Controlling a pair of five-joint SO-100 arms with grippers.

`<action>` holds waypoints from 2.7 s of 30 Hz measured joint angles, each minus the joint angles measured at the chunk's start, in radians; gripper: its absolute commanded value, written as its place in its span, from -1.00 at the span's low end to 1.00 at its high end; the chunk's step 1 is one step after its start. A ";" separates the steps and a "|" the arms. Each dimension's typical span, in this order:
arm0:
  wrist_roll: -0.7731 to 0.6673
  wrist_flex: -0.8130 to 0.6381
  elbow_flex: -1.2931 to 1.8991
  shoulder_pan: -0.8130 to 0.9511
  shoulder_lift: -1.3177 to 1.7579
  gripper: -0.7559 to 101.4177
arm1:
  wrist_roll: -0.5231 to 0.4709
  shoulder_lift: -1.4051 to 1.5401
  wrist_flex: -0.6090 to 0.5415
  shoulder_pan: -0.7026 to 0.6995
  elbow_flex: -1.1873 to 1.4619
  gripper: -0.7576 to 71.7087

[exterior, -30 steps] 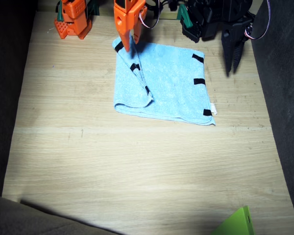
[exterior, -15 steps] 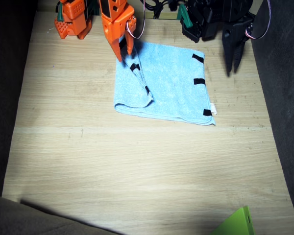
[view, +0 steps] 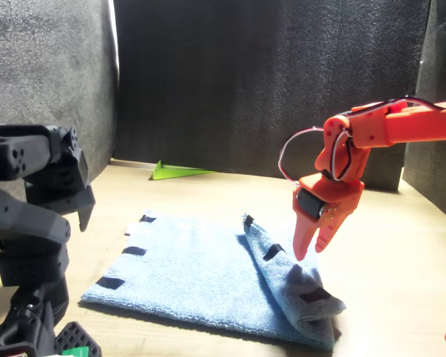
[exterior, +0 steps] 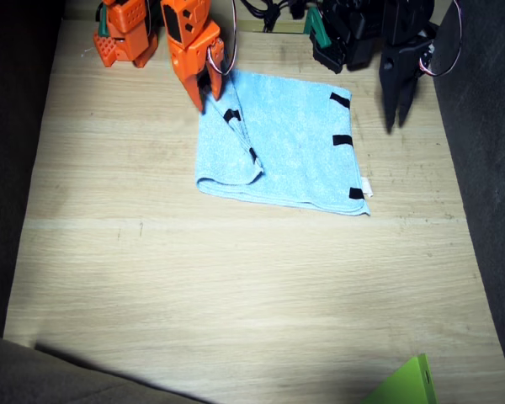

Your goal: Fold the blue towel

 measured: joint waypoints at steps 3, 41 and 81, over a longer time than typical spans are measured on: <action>0.000 -0.002 -0.011 -0.002 -0.006 -0.59 | 0.000 0.046 0.031 0.003 -0.002 -0.36; -0.017 -0.002 -0.017 -0.006 -0.021 -0.61 | 0.057 -0.100 0.250 0.144 -0.123 -0.38; -0.011 0.000 0.005 -0.006 0.064 -0.61 | -0.071 -0.563 0.256 0.153 -0.439 -0.98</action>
